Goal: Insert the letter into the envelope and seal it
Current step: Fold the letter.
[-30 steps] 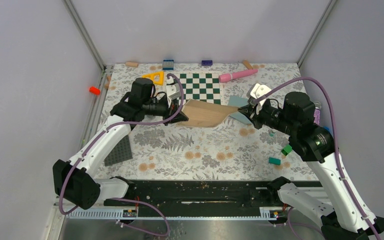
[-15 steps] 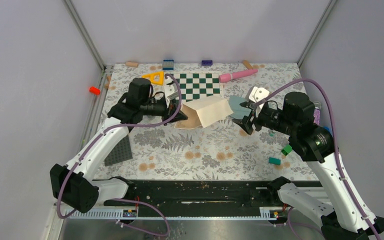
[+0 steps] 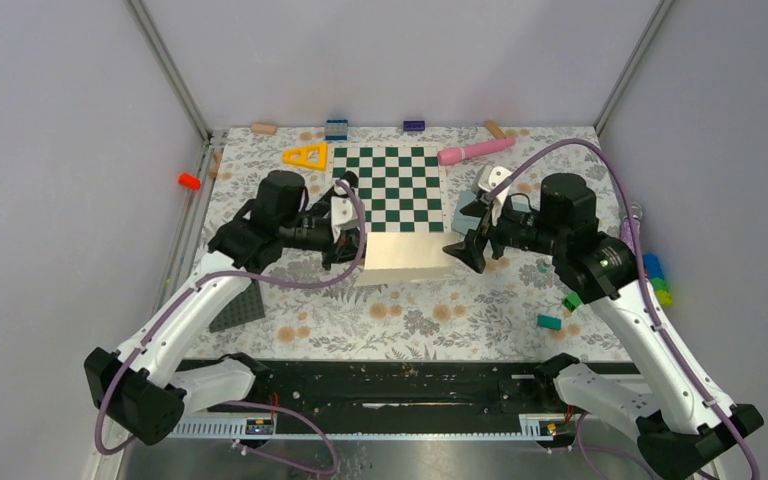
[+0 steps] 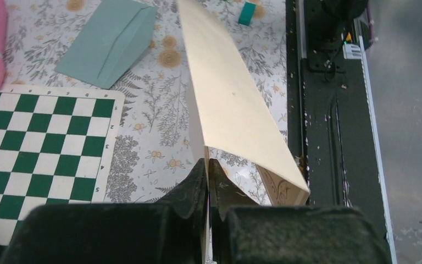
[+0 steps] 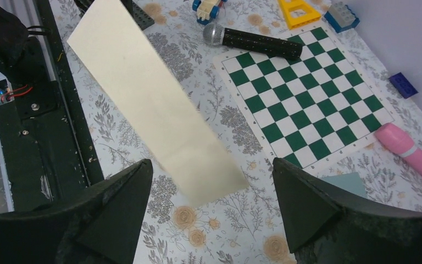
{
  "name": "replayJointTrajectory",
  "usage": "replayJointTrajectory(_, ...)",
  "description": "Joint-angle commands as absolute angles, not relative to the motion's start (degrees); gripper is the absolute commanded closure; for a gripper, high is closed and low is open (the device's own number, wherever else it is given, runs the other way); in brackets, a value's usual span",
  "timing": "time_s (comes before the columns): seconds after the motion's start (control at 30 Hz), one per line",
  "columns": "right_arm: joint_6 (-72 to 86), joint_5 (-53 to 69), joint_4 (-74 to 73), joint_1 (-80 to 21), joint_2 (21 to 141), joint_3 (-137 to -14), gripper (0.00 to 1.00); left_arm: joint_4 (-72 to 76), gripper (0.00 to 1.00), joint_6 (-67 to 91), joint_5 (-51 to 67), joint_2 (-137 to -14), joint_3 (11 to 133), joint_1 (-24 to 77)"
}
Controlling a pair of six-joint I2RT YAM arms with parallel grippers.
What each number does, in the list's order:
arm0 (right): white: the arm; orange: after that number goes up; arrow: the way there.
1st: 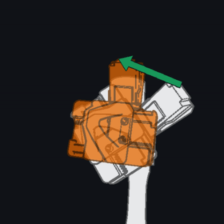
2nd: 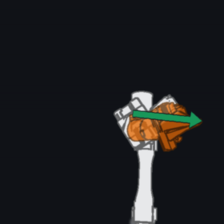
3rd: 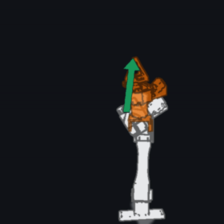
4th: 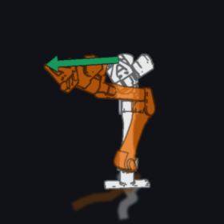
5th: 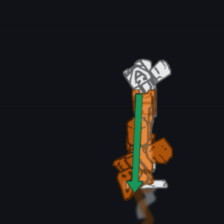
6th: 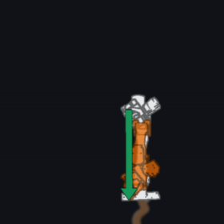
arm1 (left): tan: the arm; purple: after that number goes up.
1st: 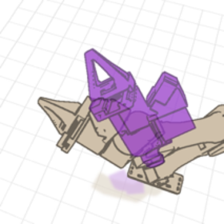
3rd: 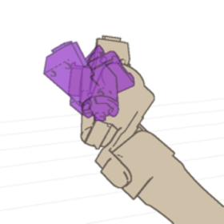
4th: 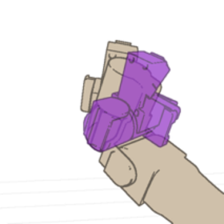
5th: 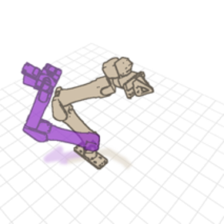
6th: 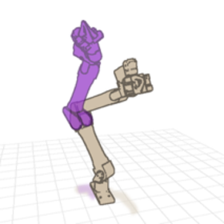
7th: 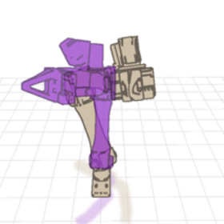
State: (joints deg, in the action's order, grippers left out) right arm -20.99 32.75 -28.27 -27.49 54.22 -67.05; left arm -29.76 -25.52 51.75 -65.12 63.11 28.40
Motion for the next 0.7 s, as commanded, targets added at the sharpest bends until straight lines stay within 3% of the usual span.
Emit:
replayJointTrajectory(0.0, -18.98, 38.00, -24.06, -27.77, 55.40, -65.96, 0.11, -34.28, 1.00, -32.94, 50.70, -64.17, 63.32, 31.09)
replayJointTrajectory(0.3, -21.70, 48.94, -26.44, -27.82, 56.15, -63.91, 0.01, -40.38, 1.00, -38.44, 46.35, -65.68, 64.68, 36.52)
replayJointTrajectory(0.67, -19.93, 59.29, -30.46, -27.86, 63.50, -67.29, 0.01, -44.37, 1.00, -40.67, 46.50, -62.75, 64.10, 36.54)
